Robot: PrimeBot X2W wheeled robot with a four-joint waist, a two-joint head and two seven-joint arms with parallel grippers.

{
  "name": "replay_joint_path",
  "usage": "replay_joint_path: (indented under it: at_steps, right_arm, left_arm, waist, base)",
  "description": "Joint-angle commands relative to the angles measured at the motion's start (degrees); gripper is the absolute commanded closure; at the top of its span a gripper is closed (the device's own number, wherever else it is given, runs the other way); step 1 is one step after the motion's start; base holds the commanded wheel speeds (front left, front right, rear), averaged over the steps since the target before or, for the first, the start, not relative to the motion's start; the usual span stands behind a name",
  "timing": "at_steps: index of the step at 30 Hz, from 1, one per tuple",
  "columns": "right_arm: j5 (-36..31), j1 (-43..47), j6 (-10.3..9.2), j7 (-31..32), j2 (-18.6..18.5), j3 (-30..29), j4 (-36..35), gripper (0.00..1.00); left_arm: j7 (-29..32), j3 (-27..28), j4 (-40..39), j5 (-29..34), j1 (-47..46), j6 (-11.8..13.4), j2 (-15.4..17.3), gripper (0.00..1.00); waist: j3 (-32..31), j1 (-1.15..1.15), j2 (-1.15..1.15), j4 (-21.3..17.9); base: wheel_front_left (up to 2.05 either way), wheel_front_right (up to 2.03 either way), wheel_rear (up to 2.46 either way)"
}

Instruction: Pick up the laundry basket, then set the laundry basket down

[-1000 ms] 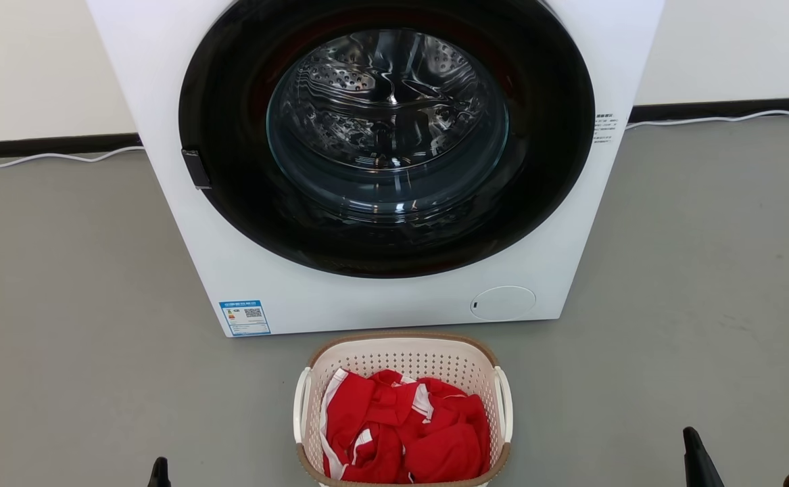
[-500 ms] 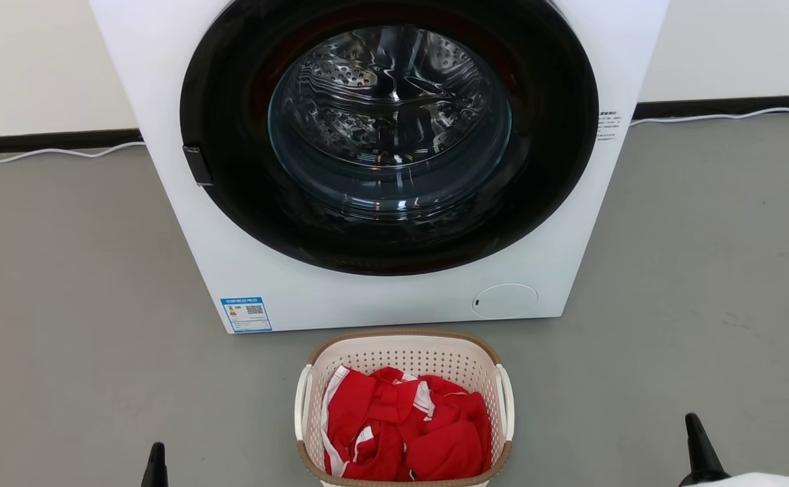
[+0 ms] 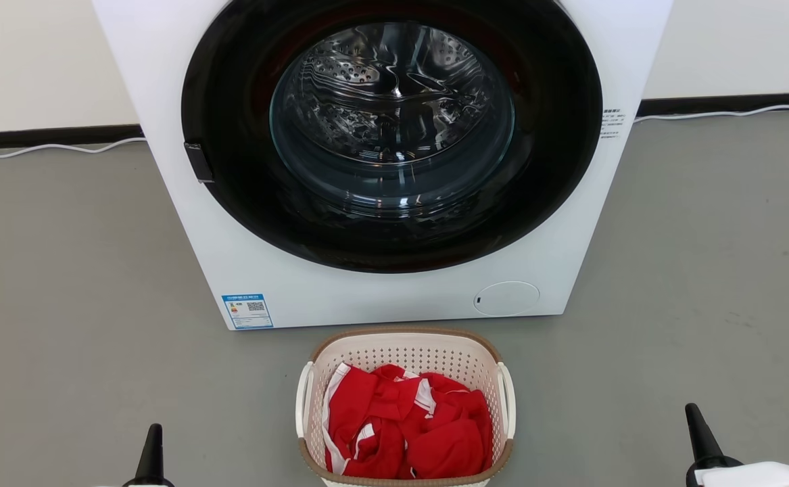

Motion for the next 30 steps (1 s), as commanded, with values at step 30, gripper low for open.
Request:
replay_joint_path:
  at_steps: [30]
  right_arm:
    - [21.48, -6.05, 0.18, 5.24, -1.37, -0.26, -1.89, 1.00]
  left_arm:
    - [5.05, 3.80, -2.82, -17.82, -6.16, -1.18, 1.23, 1.00]
  waist:
    - [0.75, 0.00, 0.00, 0.48]
  base:
    - [0.00, 0.00, 0.00]
